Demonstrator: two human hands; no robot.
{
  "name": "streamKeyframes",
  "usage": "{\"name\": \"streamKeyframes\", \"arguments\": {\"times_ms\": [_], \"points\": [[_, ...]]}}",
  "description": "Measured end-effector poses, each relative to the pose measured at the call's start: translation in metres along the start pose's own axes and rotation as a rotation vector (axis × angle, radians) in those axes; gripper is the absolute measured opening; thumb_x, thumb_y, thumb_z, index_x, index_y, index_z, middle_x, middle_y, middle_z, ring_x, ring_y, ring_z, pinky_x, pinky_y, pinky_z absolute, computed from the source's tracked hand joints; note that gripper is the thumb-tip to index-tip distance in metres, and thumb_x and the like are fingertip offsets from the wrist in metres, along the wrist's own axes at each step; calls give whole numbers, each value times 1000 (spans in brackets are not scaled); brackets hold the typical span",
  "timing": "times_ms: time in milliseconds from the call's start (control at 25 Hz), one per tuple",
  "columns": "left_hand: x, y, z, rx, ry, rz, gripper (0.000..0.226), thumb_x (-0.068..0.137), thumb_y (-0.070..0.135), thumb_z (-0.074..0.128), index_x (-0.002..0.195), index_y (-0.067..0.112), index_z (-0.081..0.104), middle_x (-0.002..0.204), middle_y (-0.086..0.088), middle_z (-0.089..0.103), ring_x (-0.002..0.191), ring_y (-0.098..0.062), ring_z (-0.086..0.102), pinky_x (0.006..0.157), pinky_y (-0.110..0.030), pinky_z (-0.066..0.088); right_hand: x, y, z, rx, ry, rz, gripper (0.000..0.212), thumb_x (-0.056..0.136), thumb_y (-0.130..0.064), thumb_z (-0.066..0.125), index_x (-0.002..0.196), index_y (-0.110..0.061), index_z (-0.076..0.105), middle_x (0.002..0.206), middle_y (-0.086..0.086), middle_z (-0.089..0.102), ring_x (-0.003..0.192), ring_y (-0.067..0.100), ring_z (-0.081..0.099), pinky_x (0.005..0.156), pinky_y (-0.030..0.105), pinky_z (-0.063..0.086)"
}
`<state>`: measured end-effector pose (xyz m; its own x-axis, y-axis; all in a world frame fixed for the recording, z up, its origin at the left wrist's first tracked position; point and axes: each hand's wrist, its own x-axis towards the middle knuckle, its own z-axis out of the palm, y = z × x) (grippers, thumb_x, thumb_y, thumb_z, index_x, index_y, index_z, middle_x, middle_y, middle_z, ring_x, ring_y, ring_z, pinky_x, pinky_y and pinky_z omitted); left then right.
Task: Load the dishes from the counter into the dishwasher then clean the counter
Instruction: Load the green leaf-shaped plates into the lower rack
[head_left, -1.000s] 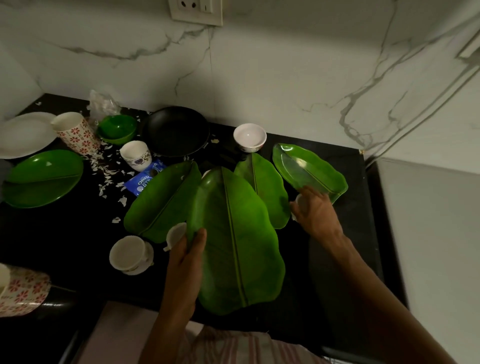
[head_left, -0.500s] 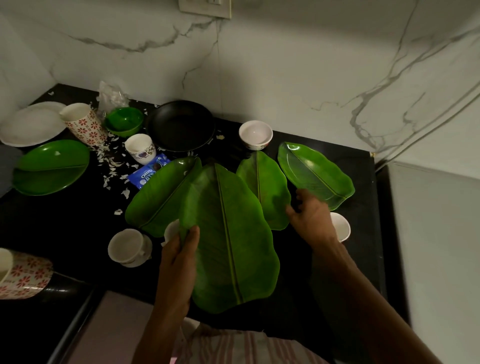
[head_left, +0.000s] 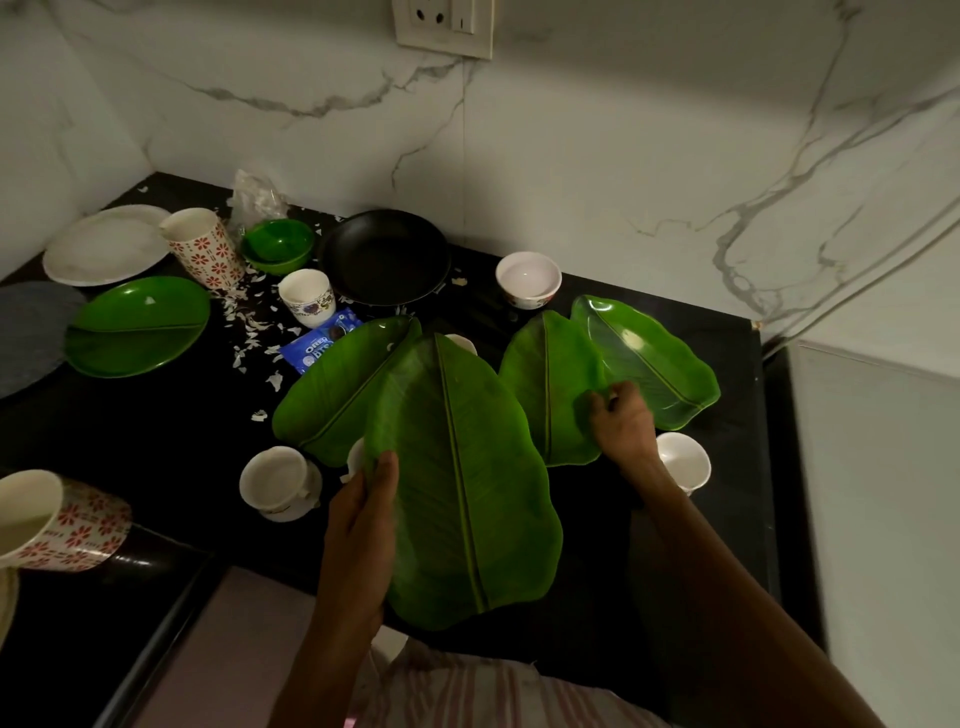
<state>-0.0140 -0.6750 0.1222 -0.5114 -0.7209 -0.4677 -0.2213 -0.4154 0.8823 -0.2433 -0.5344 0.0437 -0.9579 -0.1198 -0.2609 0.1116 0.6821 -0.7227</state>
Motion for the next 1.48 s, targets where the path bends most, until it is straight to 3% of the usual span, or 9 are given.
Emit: {"name": "streamKeyframes", "arguments": {"times_ms": [120,240,360,480,680,880,1160,1320,1480], "points": [[0,2,0,-7,5,-3,38,93,45,53,123,24,63,115,-1,68,103,-19,65,91,-46,53,-19,-15,-18,-25,163,-179,28,99,-15,51,118,4,46,98,28,65,91,44,63,74,41,44],[-1,4,2,-18,-12,13,37,91,48,52,119,28,64,115,1,69,104,-18,66,93,-45,52,-39,-32,-52,-32,383,-404,22,98,-12,52,113,4,48,71,14,57,65,39,62,57,32,36],[-2,4,7,-1,3,29,68,74,65,53,127,24,61,122,-3,65,110,-22,63,98,-49,50,-62,-44,-96,65,498,-512,19,99,-15,50,111,-1,52,66,-2,49,52,18,49,55,29,30],[-3,0,15,-19,-17,41,77,72,76,54,130,25,58,128,-6,61,113,-24,61,99,-51,48,-77,-40,-113,221,343,-475,22,96,-26,50,112,-14,59,70,0,57,57,11,50,58,28,39],[-9,2,31,-32,-23,17,14,96,46,49,88,39,59,102,4,64,108,-23,61,100,-50,47,-108,-23,-81,361,32,-428,15,99,-14,54,105,-19,66,55,-7,51,47,8,39,43,21,33],[-11,-3,36,-116,1,0,12,98,43,47,89,45,54,111,7,60,118,-22,55,106,-48,43,-123,-16,-65,394,-9,-395,17,100,-13,52,110,-18,65,60,-15,59,51,-2,49,51,10,37],[-19,-6,44,-91,-55,79,20,100,40,43,87,37,57,90,18,65,92,-5,59,87,-30,47,-136,-13,-53,407,-2,-374,24,99,-11,51,104,-32,61,89,-17,67,78,-6,60,69,5,42],[-13,-8,47,-132,-61,-18,32,93,53,49,108,29,63,123,-2,66,115,-22,61,102,-48,47,-144,-4,-28,399,-12,-348,24,99,-22,47,121,-27,57,104,-15,67,98,-2,61,83,15,47],[-8,-10,43,-98,-150,-28,33,90,40,58,115,20,66,111,-4,72,101,-23,69,81,-39,56,-145,-2,-22,350,-100,-346,34,98,-28,49,131,-19,52,111,-8,66,101,2,62,86,22,50]]}}
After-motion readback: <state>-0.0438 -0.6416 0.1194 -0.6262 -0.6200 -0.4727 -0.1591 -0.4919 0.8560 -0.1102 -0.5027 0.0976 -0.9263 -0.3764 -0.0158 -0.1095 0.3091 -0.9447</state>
